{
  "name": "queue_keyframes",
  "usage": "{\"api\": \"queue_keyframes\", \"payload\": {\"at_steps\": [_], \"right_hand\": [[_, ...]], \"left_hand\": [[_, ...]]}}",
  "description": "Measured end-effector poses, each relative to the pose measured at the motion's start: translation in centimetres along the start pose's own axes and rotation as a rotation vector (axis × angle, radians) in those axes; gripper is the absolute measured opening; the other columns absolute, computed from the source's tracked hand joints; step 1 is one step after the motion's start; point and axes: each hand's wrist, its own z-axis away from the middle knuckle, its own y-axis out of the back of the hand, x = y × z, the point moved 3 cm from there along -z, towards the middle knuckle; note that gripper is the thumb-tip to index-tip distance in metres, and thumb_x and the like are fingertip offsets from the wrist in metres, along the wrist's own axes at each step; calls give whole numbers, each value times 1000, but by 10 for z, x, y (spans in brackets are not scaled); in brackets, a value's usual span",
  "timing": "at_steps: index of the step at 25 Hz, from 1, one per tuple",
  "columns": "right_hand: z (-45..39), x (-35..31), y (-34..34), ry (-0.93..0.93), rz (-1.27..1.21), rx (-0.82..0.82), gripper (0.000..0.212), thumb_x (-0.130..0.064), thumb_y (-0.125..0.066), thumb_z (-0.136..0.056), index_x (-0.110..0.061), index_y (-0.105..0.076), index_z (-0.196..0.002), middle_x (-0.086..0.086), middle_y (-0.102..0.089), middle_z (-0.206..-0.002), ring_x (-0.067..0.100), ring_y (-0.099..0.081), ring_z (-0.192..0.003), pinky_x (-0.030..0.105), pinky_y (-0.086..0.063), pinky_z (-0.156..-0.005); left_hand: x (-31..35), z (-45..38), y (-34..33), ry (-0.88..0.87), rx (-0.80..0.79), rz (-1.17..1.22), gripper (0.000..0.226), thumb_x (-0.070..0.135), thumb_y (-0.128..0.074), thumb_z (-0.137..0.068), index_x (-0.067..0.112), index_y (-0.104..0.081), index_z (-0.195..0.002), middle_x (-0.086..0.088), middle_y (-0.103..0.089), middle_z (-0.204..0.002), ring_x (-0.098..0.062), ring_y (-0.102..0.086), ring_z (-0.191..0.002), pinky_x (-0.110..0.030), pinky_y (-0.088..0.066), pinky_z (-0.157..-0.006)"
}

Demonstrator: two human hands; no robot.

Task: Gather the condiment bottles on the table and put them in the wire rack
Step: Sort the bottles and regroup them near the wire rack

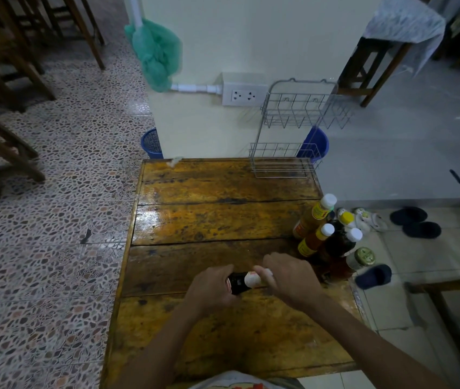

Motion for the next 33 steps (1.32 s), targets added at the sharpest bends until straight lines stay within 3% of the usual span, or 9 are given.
{"api": "queue_keyframes", "payload": {"at_steps": [4,9,12,14,16,24,26,28,33], "right_hand": [[-3,-1,15,100,113,105,47,-49,-28,-103,-26,-52,-70,-9,-49,-63,11,-40,-53,29,-25,-41],[-7,-5,4,-147,2,23,52,-46,-23,-99,-25,-44,-56,-6,-44,-51,8,-34,-42,26,-18,-41],[4,-9,-17,-137,85,-146,44,-40,-27,-100,-19,-65,-92,-4,-55,-66,11,-43,-49,25,-25,-44],[12,-12,-29,-70,154,-236,35,-26,-43,-100,-7,-55,-127,9,-65,-89,25,-60,-68,30,-38,-50],[17,-13,-40,-78,164,-306,38,-19,-49,-98,-1,-48,-132,17,-65,-105,34,-65,-85,36,-46,-59],[21,-9,-71,-295,-23,-695,25,-14,-52,-97,-4,-56,-120,17,-63,-114,31,-63,-101,35,-45,-70],[29,-6,-76,-352,-149,-701,9,-16,-52,-97,-10,-59,-99,10,-64,-101,25,-65,-93,29,-44,-65],[38,-4,-68,-471,-329,-616,21,-20,-47,-98,-18,-52,-77,2,-57,-81,14,-59,-71,23,-39,-57],[42,-1,-46,-662,-553,-437,51,-54,-35,-102,-16,-59,-78,2,-59,-71,13,-50,-56,29,-38,-56]], "left_hand": [[4,-2,1,-16,-27,77,35,45,-78,-73,31,-53,-92,12,-57,-82,-13,-57,-68,-28,-39,-55],[3,1,-10,43,-45,-14,46,48,-78,-78,24,-59,-112,6,-65,-99,-17,-64,-84,-35,-54,-66],[-4,8,-23,78,-74,-56,49,49,-75,-79,24,-58,-117,5,-66,-103,-17,-66,-88,-38,-59,-72],[-6,12,-29,90,-71,-102,54,51,-74,-79,23,-58,-123,4,-68,-108,-18,-67,-92,-36,-57,-73],[-9,14,-35,90,-61,-140,55,53,-73,-79,24,-57,-124,3,-69,-112,-19,-68,-95,-35,-57,-73],[-9,21,-51,65,26,-372,54,52,-72,-81,26,-55,-125,3,-67,-119,-22,-66,-106,-32,-47,-83],[-8,23,-56,52,62,-395,56,50,-74,-81,24,-57,-128,2,-68,-121,-23,-66,-110,-35,-47,-89],[-7,23,-61,31,83,-418,56,50,-77,-79,23,-60,-126,0,-70,-119,-24,-67,-108,-38,-50,-90],[5,11,-56,27,80,-340,62,42,-75,-86,22,-49,-139,0,-61,-133,-24,-58,-123,-43,-43,-105]]}}
